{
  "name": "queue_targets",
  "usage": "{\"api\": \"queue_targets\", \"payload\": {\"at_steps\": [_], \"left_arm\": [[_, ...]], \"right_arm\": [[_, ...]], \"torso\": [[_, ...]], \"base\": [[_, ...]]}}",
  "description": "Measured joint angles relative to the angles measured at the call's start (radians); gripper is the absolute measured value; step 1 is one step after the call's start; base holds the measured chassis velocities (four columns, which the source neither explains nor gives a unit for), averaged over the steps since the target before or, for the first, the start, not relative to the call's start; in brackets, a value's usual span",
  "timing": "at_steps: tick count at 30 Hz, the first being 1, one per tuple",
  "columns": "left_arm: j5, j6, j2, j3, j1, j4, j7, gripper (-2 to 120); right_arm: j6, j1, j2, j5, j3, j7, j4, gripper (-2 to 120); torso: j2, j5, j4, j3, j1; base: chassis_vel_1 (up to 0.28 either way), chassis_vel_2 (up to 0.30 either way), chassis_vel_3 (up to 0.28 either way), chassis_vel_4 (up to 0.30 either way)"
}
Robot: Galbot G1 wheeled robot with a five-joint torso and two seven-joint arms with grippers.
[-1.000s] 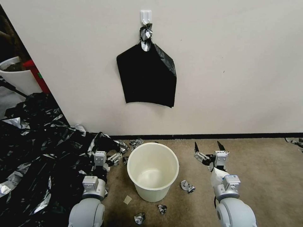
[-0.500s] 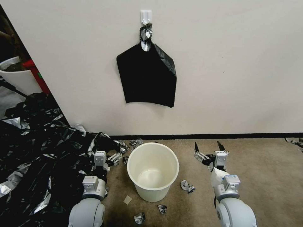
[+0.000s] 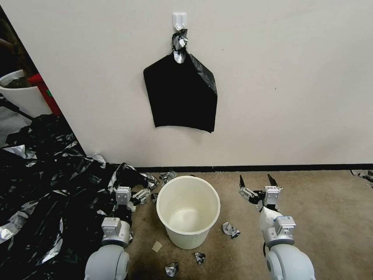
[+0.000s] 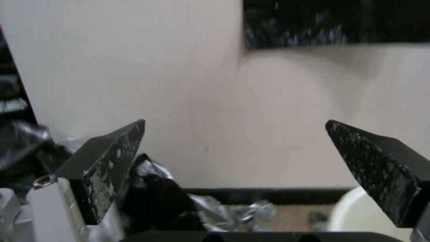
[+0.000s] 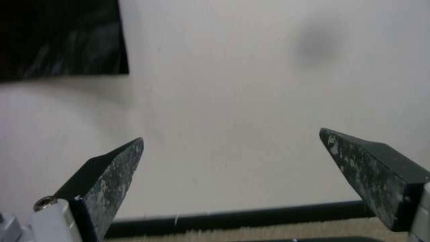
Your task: Place a trash bag onto the trash bin.
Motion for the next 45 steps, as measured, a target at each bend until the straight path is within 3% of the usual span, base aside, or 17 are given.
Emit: {"api": "queue_targets", "payload": {"at_steps": [3,6,11,13,19,22,24,25,27,28,29,30,34,38,43,45], "left_arm": [[-0.058,-0.085,0.017,0.028,0.031,0.005,-0.024,100],[-0.052,-0.140,0.022,0.026,0.035,0.007,-0.007,100],[-0.006,-0.194,0.027,-0.008,0.031,0.004,0.023,100],[0.013,-0.213,0.029,-0.035,0.033,-0.009,0.051,100],[0.022,-0.221,0.022,-0.051,0.049,-0.022,0.063,100],[0.029,-0.222,0.014,-0.051,0.059,-0.029,0.060,100],[0.025,-0.222,0.007,-0.050,0.067,-0.038,0.045,100],[0.025,-0.222,0.007,-0.050,0.067,-0.038,0.045,100],[-0.029,-0.219,0.003,-0.038,0.071,-0.052,0.017,100],[-0.039,-0.218,0.002,-0.037,0.072,-0.054,0.014,100],[-0.105,-0.216,0.005,-0.029,0.072,-0.063,0.005,100],[-0.105,-0.216,0.005,-0.029,0.072,-0.063,0.005,100],[-0.222,-0.206,0.022,-0.042,0.067,-0.066,0.030,100],[-0.234,-0.202,0.011,-0.059,0.073,-0.070,0.053,100],[-0.198,-0.207,-0.014,-0.080,0.091,-0.069,0.064,100],[-0.181,-0.211,-0.032,-0.097,0.101,-0.069,0.065,100]], "right_arm": [[0.130,-0.023,0.048,-0.043,-0.060,0.127,-0.019,100],[0.174,-0.026,0.055,-0.049,-0.071,0.149,-0.027,100],[0.227,-0.011,0.034,-0.044,-0.081,0.088,-0.040,100],[0.260,0.014,0.000,-0.065,-0.073,-0.011,-0.051,100],[0.255,0.064,-0.053,-0.163,-0.014,-0.095,-0.050,100],[0.252,0.095,-0.079,-0.144,-0.001,-0.121,-0.048,100],[0.231,0.126,-0.114,0.013,-0.037,-0.146,-0.035,100],[0.231,0.126,-0.114,0.013,-0.037,-0.146,-0.035,100],[0.190,0.180,-0.147,0.243,-0.123,-0.148,-0.027,100],[0.187,0.187,-0.149,0.265,-0.132,-0.147,-0.027,100],[0.168,0.284,-0.167,0.466,-0.225,-0.116,-0.056,100],[0.168,0.284,-0.167,0.466,-0.225,-0.116,-0.056,100],[0.215,0.576,-0.144,0.899,-0.373,0.012,-0.192,100],[0.226,0.747,-0.103,1.030,-0.423,0.033,-0.298,100],[0.224,0.879,-0.058,1.095,-0.481,0.005,-0.395,100],[0.218,0.969,-0.009,1.152,-0.494,-0.007,-0.469,100]], "torso": [[0.000,-0.0001,0.0001,0.000,0.000],[0.000,-0.0010,-0.0001,0.000,0.000],[0.000,0.0003,0.0000,0.000,0.000],[0.000,0.0004,0.0001,0.000,0.000],[0.000,0.0002,-0.0001,0.000,0.000],[0.000,0.0001,0.0000,0.000,0.000],[0.000,0.0002,-0.0002,0.000,0.000],[0.000,0.0002,-0.0002,0.000,0.000],[0.000,0.0001,-0.0001,0.000,0.000],[0.000,0.0001,-0.0002,0.000,0.000],[0.000,0.0001,-0.0001,0.000,0.000],[0.000,0.0001,-0.0001,0.000,0.000],[0.000,0.0003,0.0001,0.000,0.000],[0.000,-0.0001,0.0001,0.000,0.000],[0.000,0.0000,0.0000,0.000,0.000],[0.000,-0.0001,0.0000,0.000,0.000]], "base": [[0.000,0.000,0.000,0.000],[0.000,0.000,0.000,0.000],[0.000,0.000,0.000,0.000],[0.000,0.000,0.000,0.000],[0.000,0.000,0.000,0.000],[0.000,0.000,0.000,0.000],[0.000,0.000,0.000,0.000],[0.000,0.000,0.000,0.000],[0.000,0.000,0.000,0.000],[0.000,0.000,0.000,0.000],[0.000,0.000,0.000,0.000],[0.000,0.000,0.000,0.000],[0.000,0.000,0.000,0.000],[0.000,0.000,0.000,0.000],[0.000,0.000,0.000,0.000],[0.000,0.000,0.000,0.000]]}}
